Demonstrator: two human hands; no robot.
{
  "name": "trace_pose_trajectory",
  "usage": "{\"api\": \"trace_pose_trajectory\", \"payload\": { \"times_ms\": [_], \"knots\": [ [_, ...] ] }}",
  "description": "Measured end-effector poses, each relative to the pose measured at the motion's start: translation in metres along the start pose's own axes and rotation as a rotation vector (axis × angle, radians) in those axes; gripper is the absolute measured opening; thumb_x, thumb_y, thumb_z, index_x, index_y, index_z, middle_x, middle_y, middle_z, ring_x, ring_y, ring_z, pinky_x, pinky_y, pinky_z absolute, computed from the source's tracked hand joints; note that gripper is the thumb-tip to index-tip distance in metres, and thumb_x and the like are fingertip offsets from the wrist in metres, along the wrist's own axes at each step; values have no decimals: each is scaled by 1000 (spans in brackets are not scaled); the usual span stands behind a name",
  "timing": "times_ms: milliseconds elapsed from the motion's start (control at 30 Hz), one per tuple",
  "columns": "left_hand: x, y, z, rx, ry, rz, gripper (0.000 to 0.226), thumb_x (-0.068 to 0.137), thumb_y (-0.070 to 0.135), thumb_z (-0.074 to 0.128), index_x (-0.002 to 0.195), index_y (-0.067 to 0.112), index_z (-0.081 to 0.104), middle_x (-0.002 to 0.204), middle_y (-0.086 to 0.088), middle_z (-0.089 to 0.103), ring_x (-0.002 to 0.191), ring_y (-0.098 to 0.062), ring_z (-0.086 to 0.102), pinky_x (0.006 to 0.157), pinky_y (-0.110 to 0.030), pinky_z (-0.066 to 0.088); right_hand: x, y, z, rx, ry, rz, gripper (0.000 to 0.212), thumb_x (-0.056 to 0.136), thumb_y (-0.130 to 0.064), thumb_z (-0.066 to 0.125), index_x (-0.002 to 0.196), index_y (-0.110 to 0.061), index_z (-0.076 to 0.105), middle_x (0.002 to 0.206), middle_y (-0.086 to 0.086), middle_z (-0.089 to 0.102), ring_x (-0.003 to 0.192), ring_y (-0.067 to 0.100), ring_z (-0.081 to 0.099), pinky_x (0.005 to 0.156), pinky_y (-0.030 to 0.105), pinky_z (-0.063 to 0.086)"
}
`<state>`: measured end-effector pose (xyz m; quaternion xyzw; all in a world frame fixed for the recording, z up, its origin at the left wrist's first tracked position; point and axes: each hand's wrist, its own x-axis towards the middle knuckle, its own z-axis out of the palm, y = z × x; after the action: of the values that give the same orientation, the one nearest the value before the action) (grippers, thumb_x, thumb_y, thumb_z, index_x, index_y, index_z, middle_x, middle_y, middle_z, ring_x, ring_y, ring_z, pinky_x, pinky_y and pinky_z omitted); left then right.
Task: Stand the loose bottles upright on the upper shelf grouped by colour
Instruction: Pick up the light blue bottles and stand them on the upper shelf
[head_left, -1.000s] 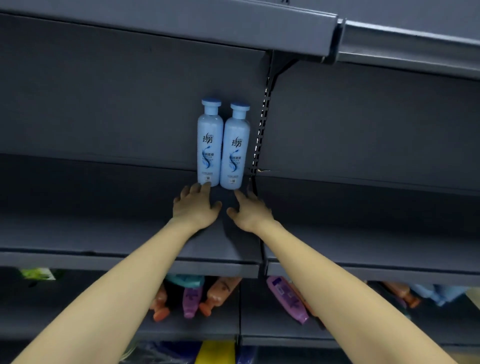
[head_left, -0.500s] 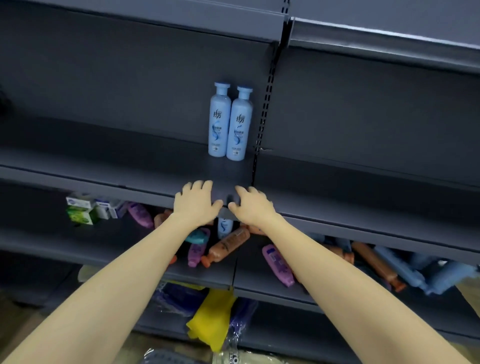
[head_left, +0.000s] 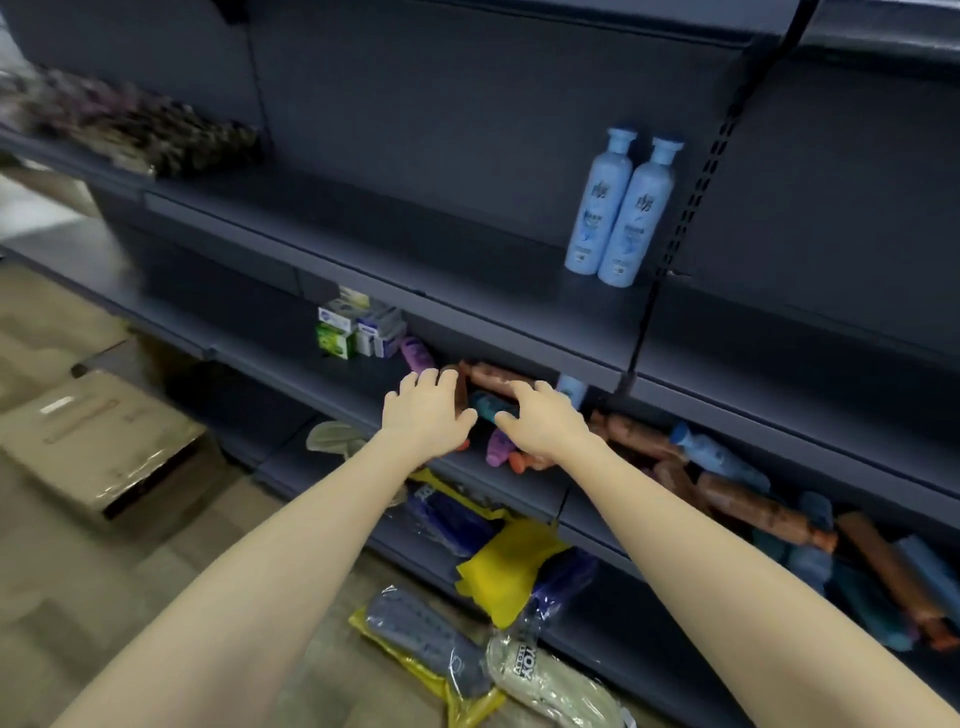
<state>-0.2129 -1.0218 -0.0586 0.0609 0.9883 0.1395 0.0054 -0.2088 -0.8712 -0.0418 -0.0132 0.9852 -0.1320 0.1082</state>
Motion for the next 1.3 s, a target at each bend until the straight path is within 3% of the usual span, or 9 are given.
{"api": "trace_pose_trajectory", "payload": {
  "times_ms": [767,1000,1300],
  "knots": [
    [-90,-226,-16,-23,-45,-460,55,92,45,44,138,17,32,142,-8,36,136,-30,26,103,-45,30,27,-220,112,-81,-254,-325,58,95,-41,42,147,-18,27,148,11,31,134,35,32,107,50,33],
    [-87,-241,-8,-32,-98,-479,55,93,45,43,138,16,32,140,-10,38,133,-30,29,103,-44,31,34,-215,123,-87,-259,-290,55,95,-41,43,144,-19,31,145,11,34,132,35,34,106,48,34],
    [-41,-192,24,-39,-195,-377,56,93,45,42,139,16,31,142,-10,36,133,-30,29,105,-46,31,52,-132,113,-53,-263,-107,58,94,-43,44,144,-18,30,143,13,35,130,37,36,104,48,36]
  ]
}}
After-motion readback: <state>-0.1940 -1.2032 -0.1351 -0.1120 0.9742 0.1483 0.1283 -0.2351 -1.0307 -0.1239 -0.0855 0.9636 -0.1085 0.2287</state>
